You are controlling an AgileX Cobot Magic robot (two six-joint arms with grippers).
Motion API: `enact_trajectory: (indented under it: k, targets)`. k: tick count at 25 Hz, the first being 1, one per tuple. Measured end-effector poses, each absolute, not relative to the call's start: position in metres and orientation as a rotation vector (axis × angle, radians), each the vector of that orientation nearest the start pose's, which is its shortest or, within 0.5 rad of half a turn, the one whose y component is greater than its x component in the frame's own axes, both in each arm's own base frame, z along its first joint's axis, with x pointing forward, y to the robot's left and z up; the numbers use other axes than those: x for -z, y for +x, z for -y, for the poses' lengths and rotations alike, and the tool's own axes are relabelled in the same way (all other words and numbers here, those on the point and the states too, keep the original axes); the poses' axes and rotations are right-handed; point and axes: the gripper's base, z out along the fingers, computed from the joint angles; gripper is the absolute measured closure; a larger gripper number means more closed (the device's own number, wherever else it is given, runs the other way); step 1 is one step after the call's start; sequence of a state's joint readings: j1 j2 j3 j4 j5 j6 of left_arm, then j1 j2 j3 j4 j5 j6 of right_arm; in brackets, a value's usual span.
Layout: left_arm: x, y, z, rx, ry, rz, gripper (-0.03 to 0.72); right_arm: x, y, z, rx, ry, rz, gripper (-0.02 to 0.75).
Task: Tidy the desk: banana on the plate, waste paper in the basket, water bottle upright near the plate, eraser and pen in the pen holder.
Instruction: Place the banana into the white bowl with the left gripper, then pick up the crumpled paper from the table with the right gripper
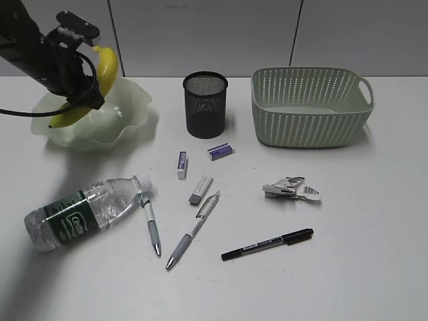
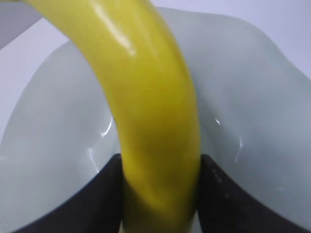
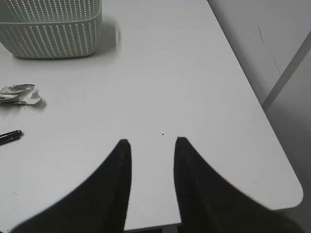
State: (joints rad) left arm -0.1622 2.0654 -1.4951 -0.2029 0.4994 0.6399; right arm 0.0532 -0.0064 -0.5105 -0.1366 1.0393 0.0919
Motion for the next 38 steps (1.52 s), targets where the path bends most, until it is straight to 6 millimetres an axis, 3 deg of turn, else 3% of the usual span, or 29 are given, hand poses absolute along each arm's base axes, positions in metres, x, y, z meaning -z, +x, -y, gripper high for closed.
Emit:
enact_trajectory:
  k: [3,6,8,12,16,20,24,27,30,33,38]
  targets:
    - [-0.181,0.442,0.083,0.038,0.785,-2.428,0.335,-0.282,-0.006,0.011,0.069,0.045,-1.999,0.482]
    - [-0.181,0.442,0.083,0.057,0.764,-2.438,0.174,-0.282,-0.006,0.011,0.069,0.045,-1.999,0.482]
    - [-0.185,0.440,0.083,0.060,0.764,-2.437,0.125,-0.282,-0.006,0.011,0.069,0.045,-1.999,0.482]
    - [-0.215,0.433,0.082,0.049,0.763,-2.390,0.143,-0.282,-0.006,0.011,0.069,0.045,-1.999,0.482]
    - [-0.260,0.413,0.080,0.071,0.732,-2.376,0.187,-0.282,-0.006,0.011,0.069,0.045,-1.999,0.482]
    - [-0.303,0.380,0.066,0.085,0.599,-2.480,0.211,-0.282,-0.006,0.011,0.069,0.045,-1.998,0.482]
    - [-0.339,0.344,0.034,0.078,0.351,-2.607,0.225,-0.282,-0.006,0.011,0.069,0.045,-1.998,0.482]
    - [-0.365,0.314,0.014,0.067,0.207,-2.631,0.258,-0.282,-0.006,0.011,0.069,0.045,-1.998,0.482]
    - [-0.389,0.275,0.008,0.062,0.152,-2.582,0.286,-0.282,-0.006,0.011,0.069,0.045,-1.998,0.482]
    - [-0.403,0.229,0.009,0.086,0.140,-2.508,0.294,-0.282,-0.006,0.011,0.069,0.045,-1.998,0.482]
    - [-0.389,0.147,0.009,0.088,0.127,-2.380,0.296,-0.282,-0.006,0.011,0.065,0.044,-1.999,0.482]
